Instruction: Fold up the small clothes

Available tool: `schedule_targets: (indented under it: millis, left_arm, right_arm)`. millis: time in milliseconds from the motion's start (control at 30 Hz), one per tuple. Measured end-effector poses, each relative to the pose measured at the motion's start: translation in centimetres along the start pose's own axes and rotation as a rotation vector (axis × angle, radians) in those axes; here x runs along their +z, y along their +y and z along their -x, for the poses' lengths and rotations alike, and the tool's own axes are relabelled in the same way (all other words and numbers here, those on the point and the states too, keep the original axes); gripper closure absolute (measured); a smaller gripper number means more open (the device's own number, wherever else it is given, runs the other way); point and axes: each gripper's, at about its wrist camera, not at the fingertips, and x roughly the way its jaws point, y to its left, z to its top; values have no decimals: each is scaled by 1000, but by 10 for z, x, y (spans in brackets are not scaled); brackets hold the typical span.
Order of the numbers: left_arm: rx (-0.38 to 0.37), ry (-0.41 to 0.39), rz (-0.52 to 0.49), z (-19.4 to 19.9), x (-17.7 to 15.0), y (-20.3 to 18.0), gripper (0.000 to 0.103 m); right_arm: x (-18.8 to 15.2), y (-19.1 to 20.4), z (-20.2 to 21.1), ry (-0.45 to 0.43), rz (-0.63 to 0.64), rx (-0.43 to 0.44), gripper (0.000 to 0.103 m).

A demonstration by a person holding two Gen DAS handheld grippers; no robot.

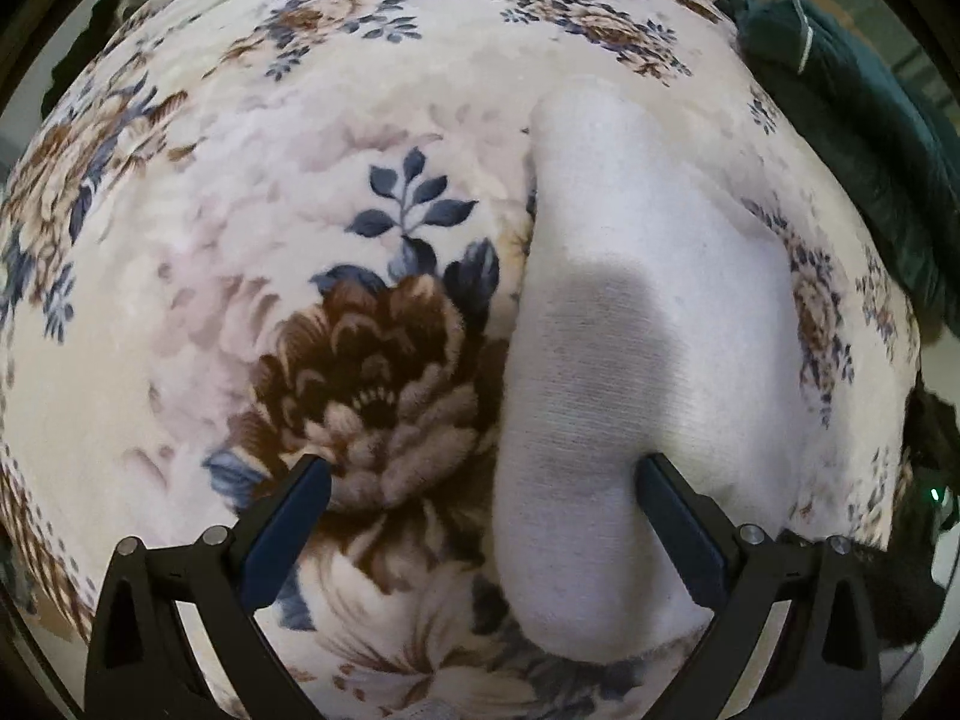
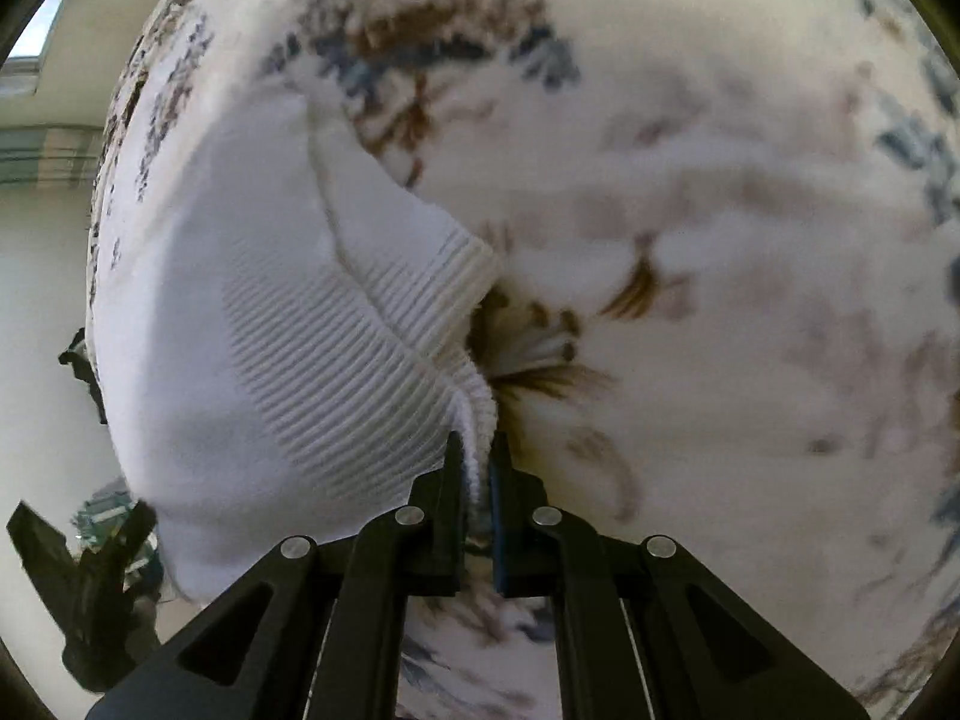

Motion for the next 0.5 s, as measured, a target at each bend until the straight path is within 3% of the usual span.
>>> schedule_targets:
  millis: [167, 300, 367, 400, 467, 500]
  left_arm:
    - [-31, 29, 3, -22, 0, 12, 0]
    - [-39, 16, -16, -12, 4, 10, 0]
    - [-41, -3, -32, -2, 4, 7, 0]
    - [-44, -5, -37, 2, 5, 7, 0]
    - [-54, -8, -42, 8, 4, 7, 0]
    - [-53, -10, -47, 10, 4, 8, 0]
  right_arm:
    - [12, -1, -44, -6, -10, -36, 97]
    - [15, 13, -42, 3, 46, -87, 96]
    - [16, 18, -31, 35, 71, -67, 94]
    - [17, 17, -26, 47, 60, -39, 87]
    - [19, 11, -13, 86, 25, 25, 82]
    - [19, 8, -6, 93, 11, 55, 71]
